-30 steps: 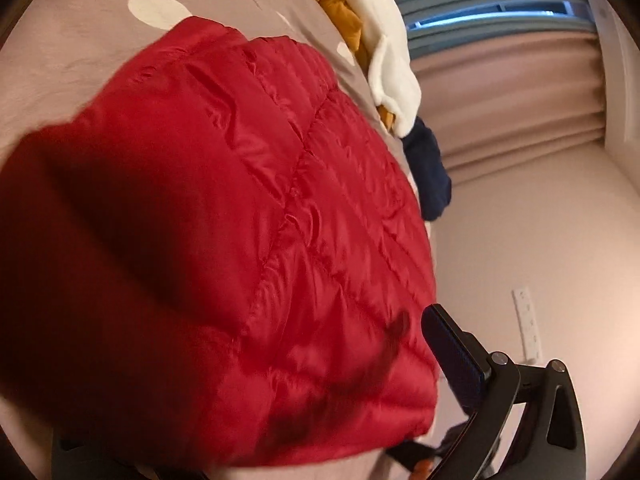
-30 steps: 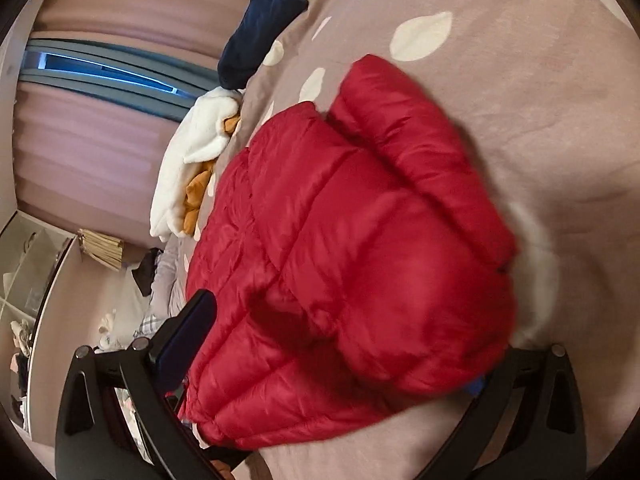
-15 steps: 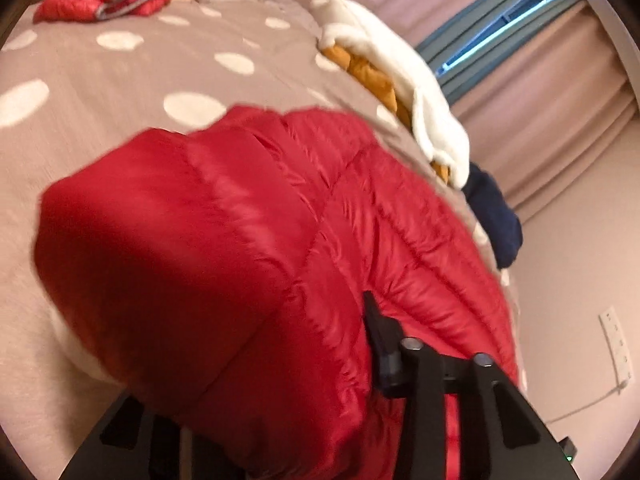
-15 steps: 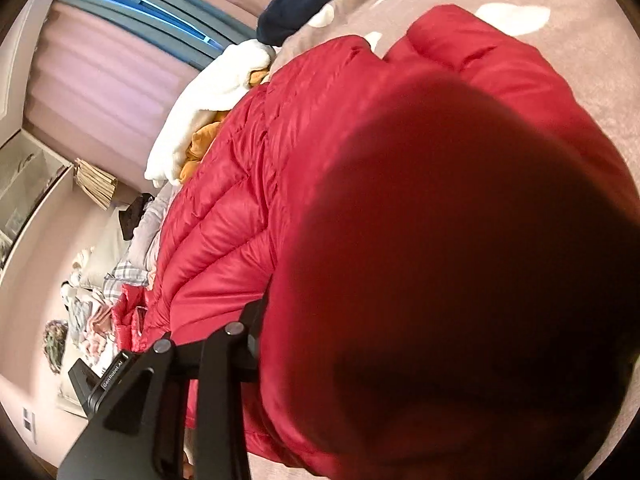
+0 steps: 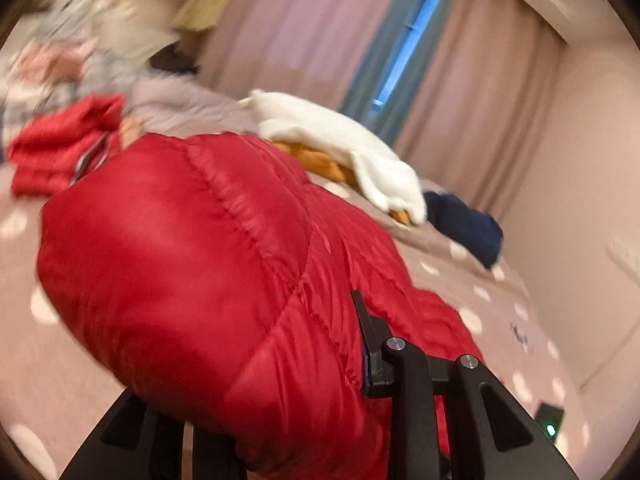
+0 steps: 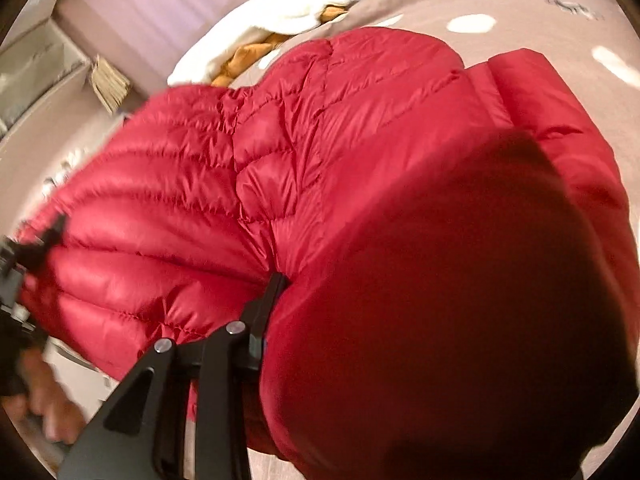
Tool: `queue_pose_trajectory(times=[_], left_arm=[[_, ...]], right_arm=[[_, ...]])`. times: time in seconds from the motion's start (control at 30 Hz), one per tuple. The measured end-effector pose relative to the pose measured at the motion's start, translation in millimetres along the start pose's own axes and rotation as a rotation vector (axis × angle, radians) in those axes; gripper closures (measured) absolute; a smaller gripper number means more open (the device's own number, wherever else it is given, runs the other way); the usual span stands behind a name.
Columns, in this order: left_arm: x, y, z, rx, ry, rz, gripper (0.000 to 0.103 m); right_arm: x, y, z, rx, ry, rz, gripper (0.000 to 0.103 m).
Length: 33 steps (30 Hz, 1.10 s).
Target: Fold large clothes
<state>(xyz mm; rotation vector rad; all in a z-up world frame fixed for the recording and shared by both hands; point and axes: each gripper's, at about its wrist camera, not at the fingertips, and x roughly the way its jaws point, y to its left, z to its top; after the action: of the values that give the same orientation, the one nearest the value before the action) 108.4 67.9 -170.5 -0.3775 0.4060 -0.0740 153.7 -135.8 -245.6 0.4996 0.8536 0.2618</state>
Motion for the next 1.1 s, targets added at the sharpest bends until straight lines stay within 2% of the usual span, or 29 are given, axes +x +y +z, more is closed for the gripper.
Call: queue_pose_trajectory(times=[0.07, 0.13, 0.23, 0.27, 0.3, 0.4, 0.5, 0.57, 0.63, 0.67, 0.7, 0.77, 0.87, 0.97, 1.07, 1.1], left_arm=[[-5.9, -24.4, -4.3, 0.11, -0.011, -0.006, 0.071], [-5.3, -47.9, -6.0, 0.151, 0.002, -0.07, 0.067], [3.8, -62.9, -3.4, 0.056, 0.101, -0.276, 0.057], [9.2, -67.6, -2.8, 0.022, 0.134, -0.327, 0.056], [14.3, -73.2, -3.1, 0.013, 0.151, -0.342, 0.056], [29.3, -89.2, -8.0, 0.061, 0.176, -0.309, 0.056], [42.9, -92.1, -12.3, 0.048, 0.224, -0.305, 0.056], [41.6, -92.0, -13.8, 0.088, 0.214, -0.279, 0.055], [41.8, -93.3, -14.3, 0.114, 0.213, -0.266, 0.055], [42.4, -93.4, -14.2, 0.112, 0.219, -0.27, 0.055], [43.2, -92.5, -13.8, 0.107, 0.225, -0.275, 0.055], [41.8, -88.0, -10.8, 0.095, 0.226, -0.274, 0.055], [40.3, -85.3, -13.4, 0.095, 0.23, -0.265, 0.055], [37.3, -94.5, -16.1, 0.116, 0.242, -0.259, 0.055], [38.3, -98.9, -19.1, 0.138, 0.251, -0.244, 0.053], [38.7, -100.6, -20.6, 0.145, 0.256, -0.243, 0.051]], right_arm=[[2.3, 1.8, 0.2, -0.003, 0.005, -0.007, 0.071], [4.0, -2.0, 1.9, 0.015, 0.009, 0.02, 0.071], [0.9, -17.5, 4.1, 0.04, 0.012, 0.061, 0.075], [1.1, -18.7, 4.9, 0.047, 0.012, 0.071, 0.075], [1.2, -20.2, 6.0, 0.059, 0.013, 0.087, 0.075], [-4.4, -34.9, 1.6, 0.083, 0.017, 0.117, 0.075], [-13.8, -41.6, 6.3, 0.107, 0.024, 0.133, 0.074], [-18.8, -45.7, 12.0, 0.139, 0.034, 0.126, 0.071], [-31.4, -48.7, 13.4, 0.143, 0.022, 0.075, 0.064], [-42.5, -49.9, 12.5, 0.141, -0.001, 0.027, 0.055], [-54.7, -50.3, 13.1, 0.131, -0.034, -0.032, 0.042], [-77.7, -51.6, 16.3, 0.101, -0.107, -0.154, 0.026], [-98.7, -57.0, 22.1, 0.082, -0.15, -0.208, 0.024], [-125.1, -61.1, 32.8, 0.048, -0.23, -0.318, 0.024], [-150.1, -66.0, 42.2, 0.058, -0.283, -0.34, 0.024], [-148.4, -81.6, 59.2, 0.064, -0.292, -0.337, 0.024]])
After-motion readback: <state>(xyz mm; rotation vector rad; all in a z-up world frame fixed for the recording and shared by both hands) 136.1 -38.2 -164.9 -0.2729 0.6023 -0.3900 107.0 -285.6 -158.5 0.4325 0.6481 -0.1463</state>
